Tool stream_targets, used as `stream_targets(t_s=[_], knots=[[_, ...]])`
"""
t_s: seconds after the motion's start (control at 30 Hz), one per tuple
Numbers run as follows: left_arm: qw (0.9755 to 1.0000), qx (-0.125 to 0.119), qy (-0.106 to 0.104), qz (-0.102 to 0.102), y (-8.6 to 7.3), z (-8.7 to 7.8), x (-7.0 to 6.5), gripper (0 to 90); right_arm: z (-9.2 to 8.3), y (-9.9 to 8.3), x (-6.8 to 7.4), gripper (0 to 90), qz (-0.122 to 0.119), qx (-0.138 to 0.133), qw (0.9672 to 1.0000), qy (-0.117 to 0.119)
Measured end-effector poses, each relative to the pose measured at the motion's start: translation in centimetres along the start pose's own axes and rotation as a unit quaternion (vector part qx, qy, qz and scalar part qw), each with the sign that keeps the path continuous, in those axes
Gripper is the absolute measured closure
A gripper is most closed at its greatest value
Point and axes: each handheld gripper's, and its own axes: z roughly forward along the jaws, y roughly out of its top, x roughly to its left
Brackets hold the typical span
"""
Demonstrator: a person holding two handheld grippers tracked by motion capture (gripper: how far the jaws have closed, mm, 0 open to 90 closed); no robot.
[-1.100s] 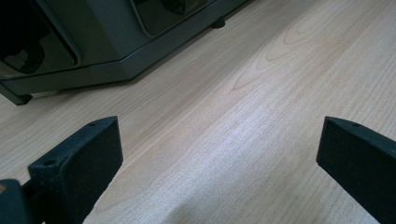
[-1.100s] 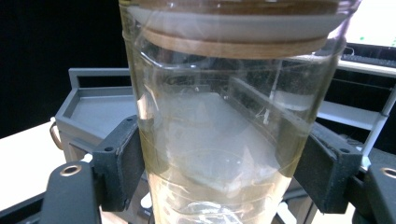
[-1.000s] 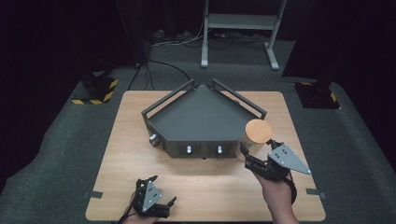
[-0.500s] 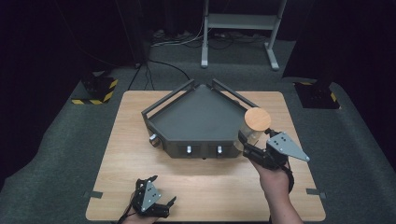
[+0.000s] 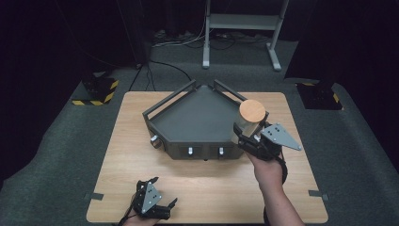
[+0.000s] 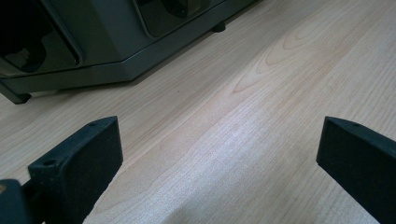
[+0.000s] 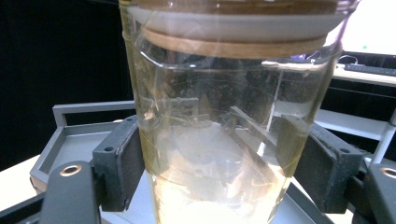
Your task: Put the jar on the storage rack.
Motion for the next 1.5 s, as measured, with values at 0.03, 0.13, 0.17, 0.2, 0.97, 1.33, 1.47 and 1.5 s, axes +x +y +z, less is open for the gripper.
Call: stream_targets(t_s=[0.03, 0.13, 0.17, 0.2, 0.97, 1.33, 1.47, 1.5], knots=[[1.0000, 0.000, 0.000, 0.000, 0.0, 0.0, 0.0, 0.8, 0.4, 0.0, 0.1, 24.6, -0.002, 0.000, 1.0000, 0.000], [1.0000, 0.000, -0.001, 0.000, 0.0, 0.0, 0.0, 0.8, 0.7, 0.1, 0.2, 24.6, -0.002, 0.001, 1.0000, 0.001], [1.0000, -0.001, -0.002, -0.002, 0.0, 0.0, 0.0, 0.8, 1.4, 0.1, 0.4, 24.6, -0.005, 0.002, 1.0000, 0.001], [1.0000, -0.002, -0.001, -0.002, 0.0, 0.0, 0.1, 0.8, 1.6, 0.1, 0.4, 24.6, -0.005, 0.002, 1.0000, 0.001], [0.9999, -0.008, -0.007, -0.011, -0.1, -0.1, 0.3, 0.8, 6.2, -0.4, 0.1, 24.6, -0.005, 0.018, 0.9998, -0.007], [0.9998, -0.011, -0.007, -0.013, -0.1, -0.2, 0.3, 0.8, 8.3, -0.8, 0.2, 24.6, -0.003, 0.039, 0.9991, -0.015], [0.9998, -0.012, -0.007, -0.013, -0.1, -0.2, 0.3, 0.8, 8.8, -1.1, 0.2, 24.6, -0.002, 0.046, 0.9988, -0.017], [0.9998, -0.012, -0.007, -0.013, -0.1, -0.2, 0.3, 0.8, 8.9, -1.1, 0.2, 24.6, -0.004, 0.050, 0.9986, -0.018]])
